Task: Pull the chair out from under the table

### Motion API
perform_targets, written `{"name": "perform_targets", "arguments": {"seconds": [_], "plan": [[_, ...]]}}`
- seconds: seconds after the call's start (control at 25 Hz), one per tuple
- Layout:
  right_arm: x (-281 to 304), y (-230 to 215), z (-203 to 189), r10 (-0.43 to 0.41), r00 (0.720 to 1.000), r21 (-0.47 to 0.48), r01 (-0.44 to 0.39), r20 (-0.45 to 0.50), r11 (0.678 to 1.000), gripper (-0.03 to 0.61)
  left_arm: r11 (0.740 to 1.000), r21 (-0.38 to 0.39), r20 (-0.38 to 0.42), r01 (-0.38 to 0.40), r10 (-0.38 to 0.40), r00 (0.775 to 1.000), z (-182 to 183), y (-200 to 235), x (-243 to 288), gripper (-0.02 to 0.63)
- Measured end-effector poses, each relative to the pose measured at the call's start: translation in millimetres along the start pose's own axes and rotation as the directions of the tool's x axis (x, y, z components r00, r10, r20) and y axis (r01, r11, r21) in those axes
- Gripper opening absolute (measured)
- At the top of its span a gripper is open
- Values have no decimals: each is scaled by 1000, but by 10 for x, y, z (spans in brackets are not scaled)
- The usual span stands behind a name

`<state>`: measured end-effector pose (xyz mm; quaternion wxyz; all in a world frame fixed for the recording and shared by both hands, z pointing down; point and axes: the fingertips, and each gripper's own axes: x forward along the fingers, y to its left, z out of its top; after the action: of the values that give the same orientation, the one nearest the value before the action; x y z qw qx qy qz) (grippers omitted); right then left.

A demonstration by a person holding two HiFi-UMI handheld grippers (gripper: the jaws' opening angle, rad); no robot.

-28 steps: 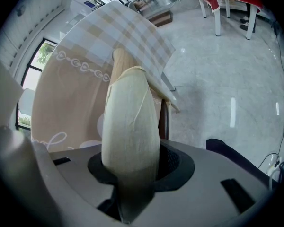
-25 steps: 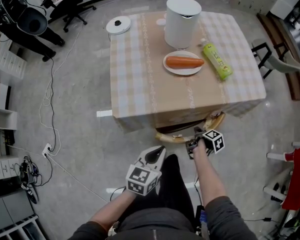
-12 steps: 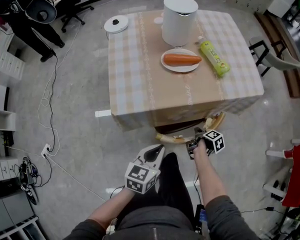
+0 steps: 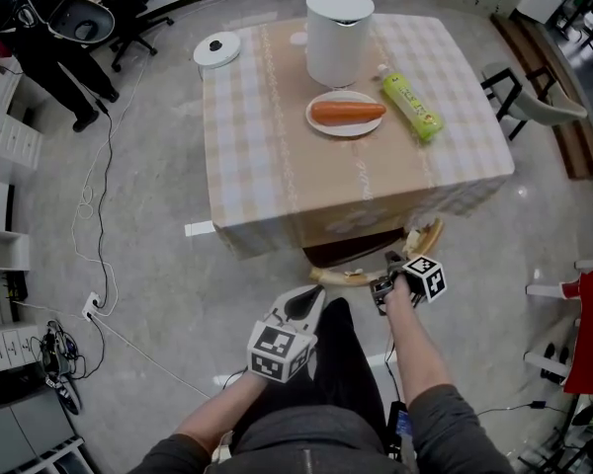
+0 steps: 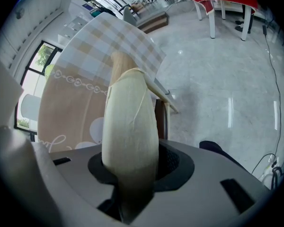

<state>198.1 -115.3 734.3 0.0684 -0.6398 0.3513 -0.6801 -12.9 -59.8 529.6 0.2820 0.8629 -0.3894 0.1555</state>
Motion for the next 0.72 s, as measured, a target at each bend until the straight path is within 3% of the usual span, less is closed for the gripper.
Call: {"name": "perform_targets", "arguments": {"seconds": [0.72], "plan": [[-160,-266,113,-7,1000,-2,7,6,1000,138,999,12,-28,45,-45,999,-60,-63,52,9]]}}
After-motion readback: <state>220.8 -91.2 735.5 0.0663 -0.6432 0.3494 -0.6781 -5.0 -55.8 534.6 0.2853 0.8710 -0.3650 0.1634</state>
